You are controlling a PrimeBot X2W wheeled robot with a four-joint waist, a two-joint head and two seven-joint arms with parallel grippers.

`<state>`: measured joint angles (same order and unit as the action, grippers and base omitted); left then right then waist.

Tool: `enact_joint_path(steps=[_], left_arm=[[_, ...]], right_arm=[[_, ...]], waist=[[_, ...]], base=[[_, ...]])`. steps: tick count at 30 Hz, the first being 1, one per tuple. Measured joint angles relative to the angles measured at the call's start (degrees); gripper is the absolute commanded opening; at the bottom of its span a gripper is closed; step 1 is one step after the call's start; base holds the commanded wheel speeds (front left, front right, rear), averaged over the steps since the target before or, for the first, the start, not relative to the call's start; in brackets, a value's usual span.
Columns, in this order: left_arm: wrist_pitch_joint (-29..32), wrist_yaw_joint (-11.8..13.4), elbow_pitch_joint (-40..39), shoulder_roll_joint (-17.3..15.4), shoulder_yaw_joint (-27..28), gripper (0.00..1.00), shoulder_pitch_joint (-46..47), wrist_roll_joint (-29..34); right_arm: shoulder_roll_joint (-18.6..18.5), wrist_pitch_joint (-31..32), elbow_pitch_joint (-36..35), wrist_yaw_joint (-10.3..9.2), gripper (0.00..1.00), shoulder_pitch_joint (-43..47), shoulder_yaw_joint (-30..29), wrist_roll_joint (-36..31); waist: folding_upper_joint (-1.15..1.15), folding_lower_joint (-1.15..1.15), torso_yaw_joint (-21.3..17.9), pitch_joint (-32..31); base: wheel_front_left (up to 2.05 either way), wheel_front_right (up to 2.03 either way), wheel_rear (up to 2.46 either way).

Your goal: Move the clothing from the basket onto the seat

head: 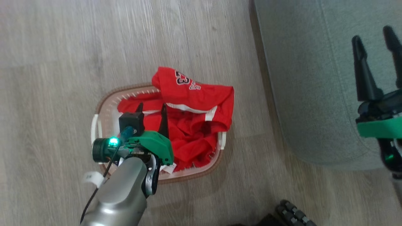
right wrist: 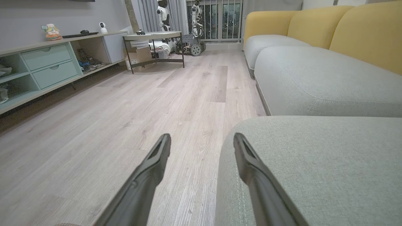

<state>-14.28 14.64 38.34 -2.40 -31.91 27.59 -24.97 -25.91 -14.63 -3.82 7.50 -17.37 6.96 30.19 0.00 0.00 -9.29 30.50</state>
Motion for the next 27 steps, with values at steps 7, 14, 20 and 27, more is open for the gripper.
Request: enact_joint_path(steps=[7,14,20,27], left_arm=[[0.0,-1.0,9.6,0.0,-4.8,1.00,5.6,-6.7],[0.0,-1.5,18.4,0.0,-9.0,1.00,11.1,-13.1],[0.2,-1.5,24.8,0.0,-12.8,1.00,14.7,-17.9],[4.0,0.1,28.6,0.0,-15.6,1.00,19.7,-22.2]], right_arm=[[-1.1,0.0,-1.5,0.00,1.00,-2.8,-1.2,1.1],[-1.4,0.0,-2.7,0.00,1.00,-5.8,-1.6,1.6],[-1.4,0.0,-3.3,0.00,1.00,-7.8,-1.7,2.2],[-1.3,0.0,-3.4,0.00,1.00,-9.4,-2.5,2.7]], waist=[[0.00,0.00,-0.9,5.2],[0.00,0.01,-2.2,10.0],[0.00,0.00,-3.9,13.8],[0.00,0.00,-5.6,18.0]], base=[[0.00,0.00,0.00],[0.00,0.00,0.00],[0.00,0.00,0.00],[0.00,0.00,0.00]])
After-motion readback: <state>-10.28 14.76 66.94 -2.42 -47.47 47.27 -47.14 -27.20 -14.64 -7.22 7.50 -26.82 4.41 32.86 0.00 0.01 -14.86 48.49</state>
